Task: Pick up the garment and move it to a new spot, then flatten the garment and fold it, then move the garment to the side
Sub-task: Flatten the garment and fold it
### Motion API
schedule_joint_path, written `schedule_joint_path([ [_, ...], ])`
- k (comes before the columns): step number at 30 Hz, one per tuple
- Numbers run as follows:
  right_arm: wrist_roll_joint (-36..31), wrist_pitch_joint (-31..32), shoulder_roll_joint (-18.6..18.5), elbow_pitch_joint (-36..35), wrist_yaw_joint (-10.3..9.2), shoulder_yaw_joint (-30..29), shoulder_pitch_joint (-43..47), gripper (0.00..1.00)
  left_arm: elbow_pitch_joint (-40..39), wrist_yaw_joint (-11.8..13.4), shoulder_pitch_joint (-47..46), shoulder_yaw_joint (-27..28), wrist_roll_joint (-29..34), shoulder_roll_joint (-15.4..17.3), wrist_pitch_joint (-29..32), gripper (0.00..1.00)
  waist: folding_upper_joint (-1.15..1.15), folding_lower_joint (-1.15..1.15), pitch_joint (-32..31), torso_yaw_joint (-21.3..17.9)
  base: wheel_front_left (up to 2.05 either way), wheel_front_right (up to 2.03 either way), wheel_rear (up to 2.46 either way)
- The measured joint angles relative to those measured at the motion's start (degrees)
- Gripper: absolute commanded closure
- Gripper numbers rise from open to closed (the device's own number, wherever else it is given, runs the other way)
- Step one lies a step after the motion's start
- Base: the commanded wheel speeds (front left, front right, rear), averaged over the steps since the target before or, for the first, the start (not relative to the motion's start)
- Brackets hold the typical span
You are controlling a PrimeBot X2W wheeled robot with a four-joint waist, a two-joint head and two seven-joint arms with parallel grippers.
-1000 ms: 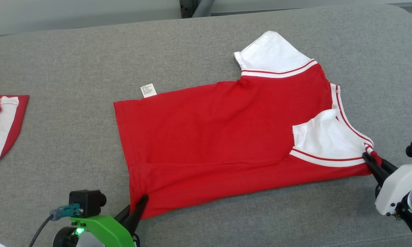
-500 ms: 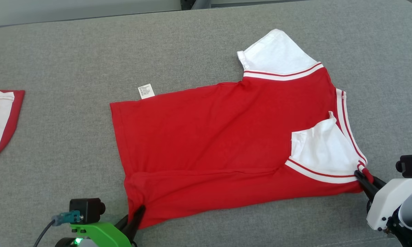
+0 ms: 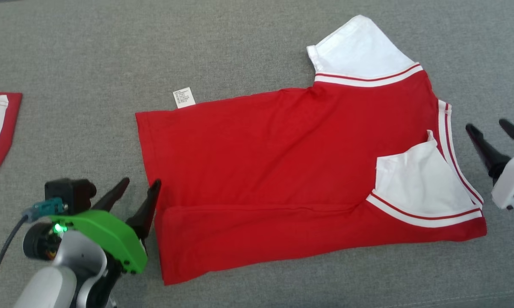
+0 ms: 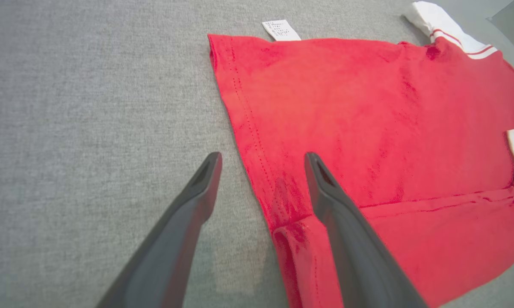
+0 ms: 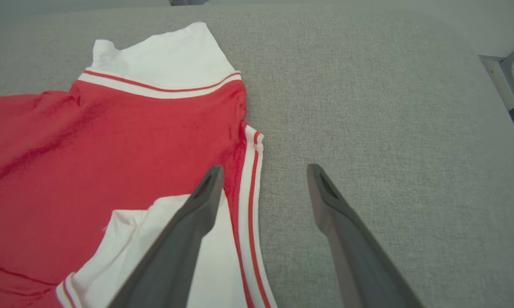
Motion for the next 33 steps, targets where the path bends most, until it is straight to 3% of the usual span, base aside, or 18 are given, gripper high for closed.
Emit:
schedule_joint_path([
  [6,-0.62,3.04,-1.6,4.03,0.0,2.86,-14.4,0.0,4.52,-0.23,-13.81,-2.33,1.51,-3.38,1.85,0.0,0.0,0.0,4.37,1.5,0.0,0.0,0.0],
  [17,-4.75,1.97,5.77,23.79,0.0,6.98,-37.95,0.0,15.35,-1.21,-28.25,-3.85,3.18,-7.14,2.16,0.0,0.0,0.0,12.53,5.11,0.0,0.0,0.0],
  [23,-6.6,-0.92,6.28,31.93,0.0,7.57,-43.83,0.0,17.44,-2.43,-31.92,-5.12,3.56,-8.28,1.49,0.0,0.0,0.0,15.1,7.56,0.0,0.0,0.0],
  [31,-6.65,-3.12,5.24,37.05,-0.03,10.09,-48.21,0.0,18.09,-3.9,-33.39,-6.04,2.49,-9.27,2.27,0.0,0.0,0.0,16.39,9.14,0.0,0.0,0.0],
  [33,-6.23,-3.32,5.15,37.73,-0.03,11.06,-48.72,0.1,18.23,-4.16,-33.45,-6.35,2.48,-9.24,2.53,0.0,0.0,0.0,16.3,9.04,0.0,0.0,0.0],
])
